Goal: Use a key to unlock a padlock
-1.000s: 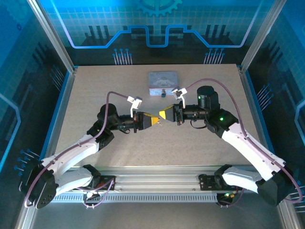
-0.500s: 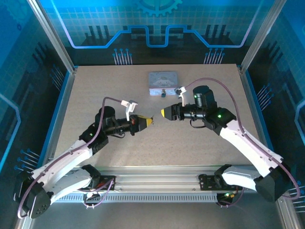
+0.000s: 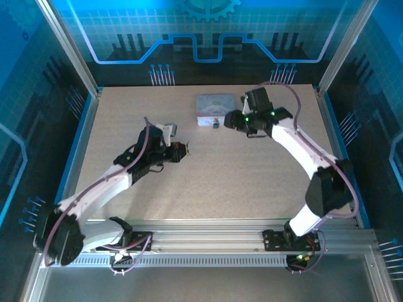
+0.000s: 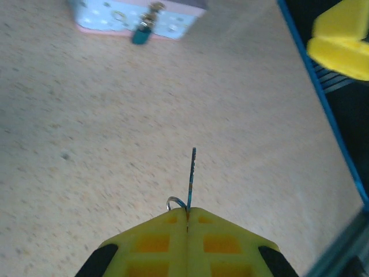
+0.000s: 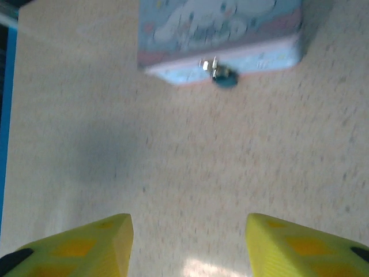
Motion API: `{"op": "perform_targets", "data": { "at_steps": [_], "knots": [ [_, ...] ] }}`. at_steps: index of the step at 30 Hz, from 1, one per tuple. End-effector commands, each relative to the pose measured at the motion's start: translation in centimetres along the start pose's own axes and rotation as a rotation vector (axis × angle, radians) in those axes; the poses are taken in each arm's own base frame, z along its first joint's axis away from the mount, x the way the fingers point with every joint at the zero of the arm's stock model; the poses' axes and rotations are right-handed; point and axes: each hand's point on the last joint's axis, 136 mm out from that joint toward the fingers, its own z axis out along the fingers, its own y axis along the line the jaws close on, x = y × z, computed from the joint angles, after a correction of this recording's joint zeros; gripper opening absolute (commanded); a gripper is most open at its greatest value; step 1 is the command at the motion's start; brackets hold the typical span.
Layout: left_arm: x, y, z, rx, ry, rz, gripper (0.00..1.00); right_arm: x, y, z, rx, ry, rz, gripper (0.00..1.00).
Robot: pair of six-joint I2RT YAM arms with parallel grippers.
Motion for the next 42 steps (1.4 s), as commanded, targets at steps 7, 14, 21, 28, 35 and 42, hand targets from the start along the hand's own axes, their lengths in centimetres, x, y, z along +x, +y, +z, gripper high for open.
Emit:
{"op": "perform_targets", "data": {
  "at_steps": [7,14,21,28,35,42],
  "knots": [
    [-6.9,6.1,7.3,-0.362,0.081,-0.061,0.0,-5.6,-4.7,5.6,0.163,0.056,0.182,0.59],
    [-10.3,8.2,13.4,-0.375,0.149,-0.161,0.0,-8.3,-5.5,8.6,0.178,0.082,0.199,0.75],
    [-11.4,9.1,16.7,-0.37,0.199,-0.247,0.0,-8.7,-6.2,12.2,0.174,0.124,0.227,0.8],
    [-11.1,10.0,18.0,-0.344,0.219,-0.3,0.0,-8.8,-6.8,14.6,0.162,0.144,0.238,0.84],
    [-10.7,8.9,19.7,-0.24,0.245,-0.293,0.0,-8.1,-4.9,16.3,0.065,0.181,0.175,0.81],
    [-10.6,7.9,20.1,-0.166,0.252,-0.237,0.0,-6.4,-3.0,17.0,-0.006,0.235,0.099,0.67]
  ]
}}
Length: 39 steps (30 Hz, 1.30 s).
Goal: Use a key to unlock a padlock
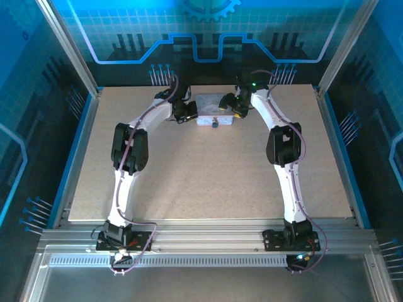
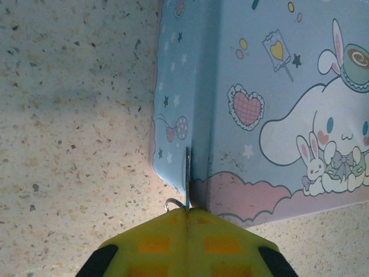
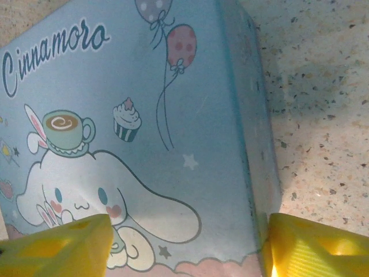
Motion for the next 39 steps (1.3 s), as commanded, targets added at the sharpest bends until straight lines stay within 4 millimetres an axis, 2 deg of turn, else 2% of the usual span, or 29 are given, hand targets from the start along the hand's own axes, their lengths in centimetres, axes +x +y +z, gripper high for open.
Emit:
{"op": "perform_targets", "data": {
  "at_steps": [1,5,13,20,26,30,34,39],
  "knots": [
    [0.6,-1.7,0.3,0.097,0.025,0.061,0.0,1.8,2.5,0.7,-0.085,0.06,-0.079,0.66],
    [1.5,-1.6,-0.1,0.122,0.026,0.079,0.0,3.7,2.8,1.0,-0.081,0.093,-0.123,0.59],
    [4.5,-1.3,-1.4,0.138,0.043,0.129,0.0,9.0,3.1,1.1,-0.042,0.143,-0.21,0.55],
    [7.5,-0.9,-3.8,0.135,0.035,0.172,0.0,12.8,3.2,-0.7,-0.005,0.131,-0.283,0.54],
    [10.8,0.6,-5.7,0.106,0.035,0.192,0.0,15.8,2.9,-2.1,0.022,0.135,-0.315,0.53],
    [12.4,1.8,-7.3,0.09,0.028,0.202,0.0,16.3,2.7,-3.8,0.029,0.105,-0.294,0.53],
    [13.7,2.8,-9.1,0.074,0.017,0.221,0.0,15.9,2.4,-6.2,0.07,0.057,-0.278,0.54],
    [15.1,4.2,-11.1,0.054,-0.003,0.226,0.0,16.0,2.4,-9.4,0.208,-0.049,-0.324,0.58]
  ]
}}
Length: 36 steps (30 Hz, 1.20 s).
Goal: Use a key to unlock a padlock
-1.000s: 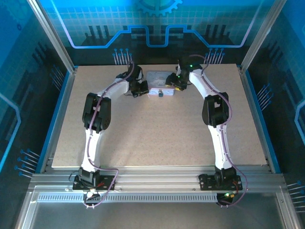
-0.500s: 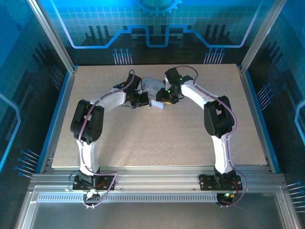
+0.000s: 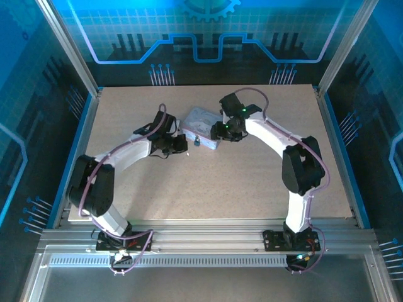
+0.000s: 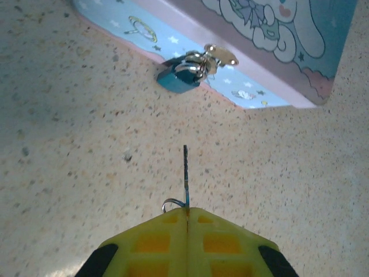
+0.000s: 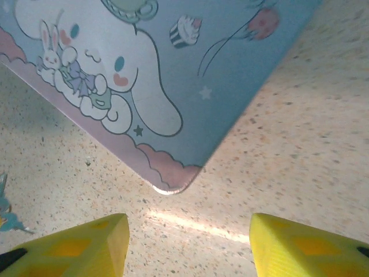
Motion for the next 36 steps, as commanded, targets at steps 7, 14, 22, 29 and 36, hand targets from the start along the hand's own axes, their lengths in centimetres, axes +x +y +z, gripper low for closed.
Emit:
{"op": "perform_targets", "data": {
  "at_steps": [7,14,22,29,36],
  "knots": [
    [2.2,2.5,-3.4,-0.062,-0.046,0.003,0.0,2.6,5.0,-2.3,0.224,-0.175,-0.079,0.51],
    [3.2,4.7,-5.1,-0.107,-0.053,-0.015,0.0,-3.5,11.6,-0.9,0.237,-0.277,-0.171,0.57],
    [4.0,4.5,-5.8,-0.067,-0.067,-0.051,0.0,-10.7,13.1,3.8,0.134,-0.345,-0.101,0.69],
    [4.4,4.7,-5.7,-0.063,-0.066,-0.051,0.0,-12.7,12.8,6.3,0.071,-0.366,-0.153,0.71],
    [4.7,4.5,-5.2,-0.043,-0.049,-0.066,0.0,-11.7,14.2,8.3,0.165,-0.398,-0.359,0.75]
  ]
}}
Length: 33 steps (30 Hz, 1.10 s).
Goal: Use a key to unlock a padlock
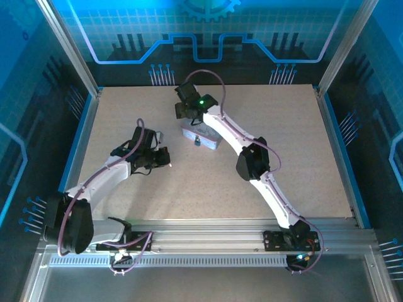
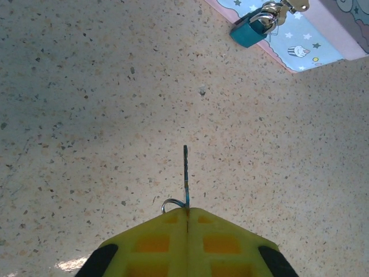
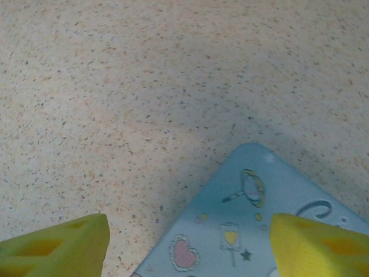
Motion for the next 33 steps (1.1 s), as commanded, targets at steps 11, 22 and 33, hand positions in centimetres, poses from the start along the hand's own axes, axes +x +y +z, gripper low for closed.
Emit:
{"op": "perform_targets", "data": {
  "at_steps": [11,22,33],
  "knots": [
    [1.1,-0.2,-1.0,0.033,0.008,-0.023,0.0,4.9,0.6,1.1,0.163,0.081,-0.262,0.69],
    [2.0,0.0,-2.0,0.044,-0.008,-0.026,0.0,8.2,-1.1,-2.8,0.282,0.134,-0.405,0.58],
    [2.7,-0.7,-2.4,0.104,-0.023,-0.001,0.0,9.1,-0.6,-10.3,0.114,0.074,-0.304,0.7]
  ]
}}
